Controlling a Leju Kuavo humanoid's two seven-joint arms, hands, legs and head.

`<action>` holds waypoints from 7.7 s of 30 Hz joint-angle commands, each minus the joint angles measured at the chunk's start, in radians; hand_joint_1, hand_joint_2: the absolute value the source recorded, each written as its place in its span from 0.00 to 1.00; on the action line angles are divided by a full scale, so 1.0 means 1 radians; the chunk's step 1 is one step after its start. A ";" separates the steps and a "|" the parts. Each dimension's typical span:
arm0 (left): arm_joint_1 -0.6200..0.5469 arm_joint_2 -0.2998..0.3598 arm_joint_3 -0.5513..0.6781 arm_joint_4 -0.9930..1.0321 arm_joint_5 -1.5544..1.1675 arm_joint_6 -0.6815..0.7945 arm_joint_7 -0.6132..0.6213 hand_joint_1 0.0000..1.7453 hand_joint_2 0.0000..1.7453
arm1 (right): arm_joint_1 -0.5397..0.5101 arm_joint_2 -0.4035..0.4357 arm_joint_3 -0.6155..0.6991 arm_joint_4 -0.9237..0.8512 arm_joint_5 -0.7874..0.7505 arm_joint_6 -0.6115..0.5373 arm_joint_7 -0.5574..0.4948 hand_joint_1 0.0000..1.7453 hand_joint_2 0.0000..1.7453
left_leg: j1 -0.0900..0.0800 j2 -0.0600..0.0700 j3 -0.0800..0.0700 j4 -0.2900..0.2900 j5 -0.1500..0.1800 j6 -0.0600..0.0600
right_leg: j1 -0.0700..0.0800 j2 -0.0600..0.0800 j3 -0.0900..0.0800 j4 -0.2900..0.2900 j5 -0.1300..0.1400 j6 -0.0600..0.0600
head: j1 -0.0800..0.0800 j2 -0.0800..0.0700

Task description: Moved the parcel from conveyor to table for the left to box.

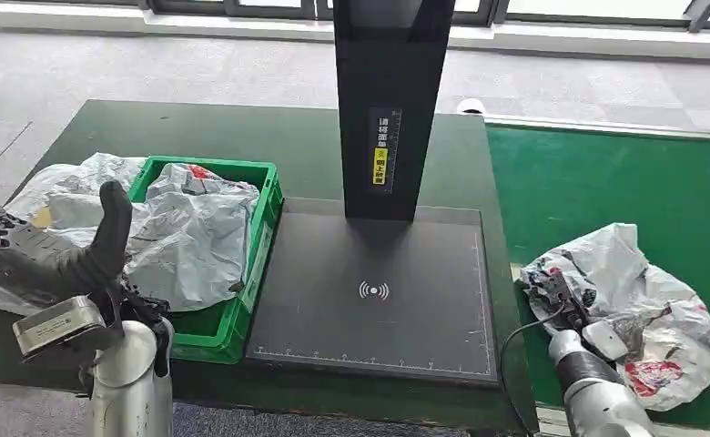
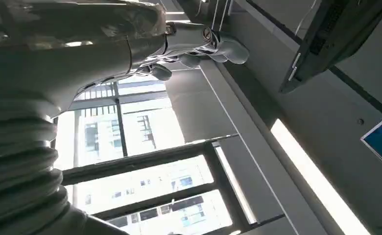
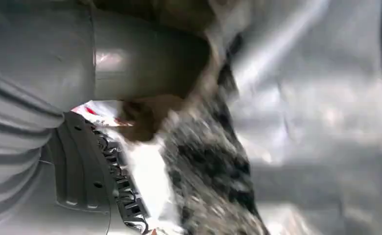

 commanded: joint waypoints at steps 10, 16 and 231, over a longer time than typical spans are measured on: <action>0.115 -0.038 0.003 -0.013 -0.018 -0.003 0.004 0.00 1.00 | -0.016 0.030 0.159 -0.054 0.009 -0.382 -0.110 1.00 1.00 | 0.000 0.006 0.004 -0.003 -0.001 -0.001 | 0.001 0.005 0.003 -0.004 0.001 -0.001 | 0.000 0.000; 0.126 -0.038 0.008 -0.004 -0.020 -0.003 0.004 0.00 1.00 | 0.220 0.028 0.515 -0.646 0.009 -0.412 -0.035 1.00 1.00 | -0.001 0.000 0.001 -0.002 0.000 -0.001 | -0.001 -0.001 0.000 -0.001 0.000 0.000 | 0.000 0.000; -0.363 0.066 0.391 0.619 -1.031 -0.003 0.618 1.00 1.00 | 0.254 0.241 0.329 -0.511 -0.832 0.173 -1.037 0.00 0.00 | 0.004 0.010 0.000 -0.001 0.003 -0.004 | 0.004 0.009 -0.003 -0.002 0.005 -0.003 | 0.000 0.000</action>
